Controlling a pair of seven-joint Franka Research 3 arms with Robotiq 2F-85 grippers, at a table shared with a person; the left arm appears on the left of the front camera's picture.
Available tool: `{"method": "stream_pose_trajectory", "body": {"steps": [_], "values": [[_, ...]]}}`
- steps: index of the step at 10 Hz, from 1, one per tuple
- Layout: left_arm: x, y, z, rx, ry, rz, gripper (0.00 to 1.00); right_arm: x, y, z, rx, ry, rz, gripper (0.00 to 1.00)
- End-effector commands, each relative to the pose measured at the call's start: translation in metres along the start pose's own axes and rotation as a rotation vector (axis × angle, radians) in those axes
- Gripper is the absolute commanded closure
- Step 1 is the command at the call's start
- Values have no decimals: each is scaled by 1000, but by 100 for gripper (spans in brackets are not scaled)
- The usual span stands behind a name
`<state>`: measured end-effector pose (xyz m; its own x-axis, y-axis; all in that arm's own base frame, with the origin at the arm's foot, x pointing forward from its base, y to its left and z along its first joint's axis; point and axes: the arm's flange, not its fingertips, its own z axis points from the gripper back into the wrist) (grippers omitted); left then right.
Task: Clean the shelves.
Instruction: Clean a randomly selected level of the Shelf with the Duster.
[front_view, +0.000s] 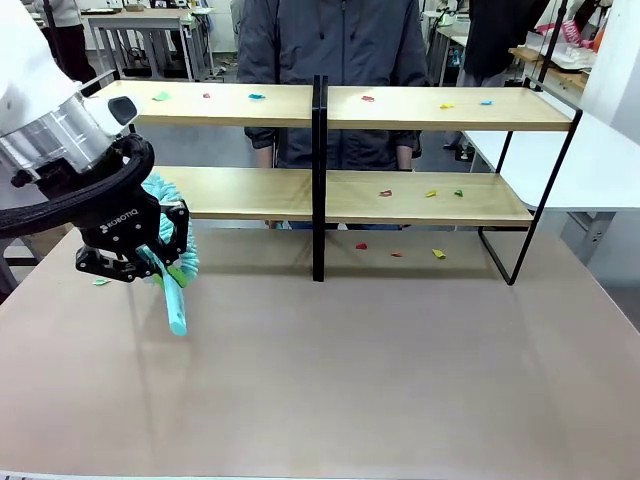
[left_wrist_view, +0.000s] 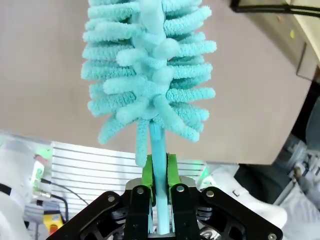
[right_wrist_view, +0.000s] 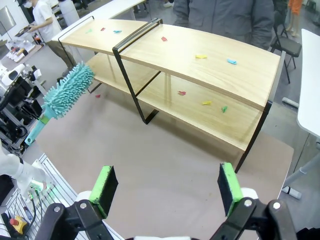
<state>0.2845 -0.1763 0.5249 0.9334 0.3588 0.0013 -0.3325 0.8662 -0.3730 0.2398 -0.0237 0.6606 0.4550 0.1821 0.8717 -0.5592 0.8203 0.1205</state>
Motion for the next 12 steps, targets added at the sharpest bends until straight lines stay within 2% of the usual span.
{"method": "stream_pose_trajectory", "body": {"steps": [1, 4, 5, 6, 7, 8, 9, 11, 12], "values": [[-4, 18, 8, -115, 50, -138, 88, -1, 0, 0, 1, -1, -1, 0], [-26, 46, 30, -181, 299, -439, 88, -1, 0, 0, 1, -1, -1, 0], [-38, 62, 41, -202, 339, -507, 88, -1, 0, 0, 1, -1, -1, 0], [-50, 85, 53, -289, 338, -569, 88, -1, 0, 0, 1, -1, -1, 0], [-61, 112, 69, -347, 233, -605, 88, -1, 0, 0, 1, -1, -1, 0], [-58, 130, 80, -381, 23, -474, 88, -1, 0, 0, 1, -1, -1, 0], [-50, 75, 63, -263, 302, -585, 88, -1, 0, 0, 1, -1, -1, 0], [-50, 75, 63, -263, 302, -585, 88, -1, 0, 0, 1, -1, -1, 0], [-55, 94, 86, -278, 225, -548, 88, -1, 0, 0, 1, -1, -1, 0]]}}
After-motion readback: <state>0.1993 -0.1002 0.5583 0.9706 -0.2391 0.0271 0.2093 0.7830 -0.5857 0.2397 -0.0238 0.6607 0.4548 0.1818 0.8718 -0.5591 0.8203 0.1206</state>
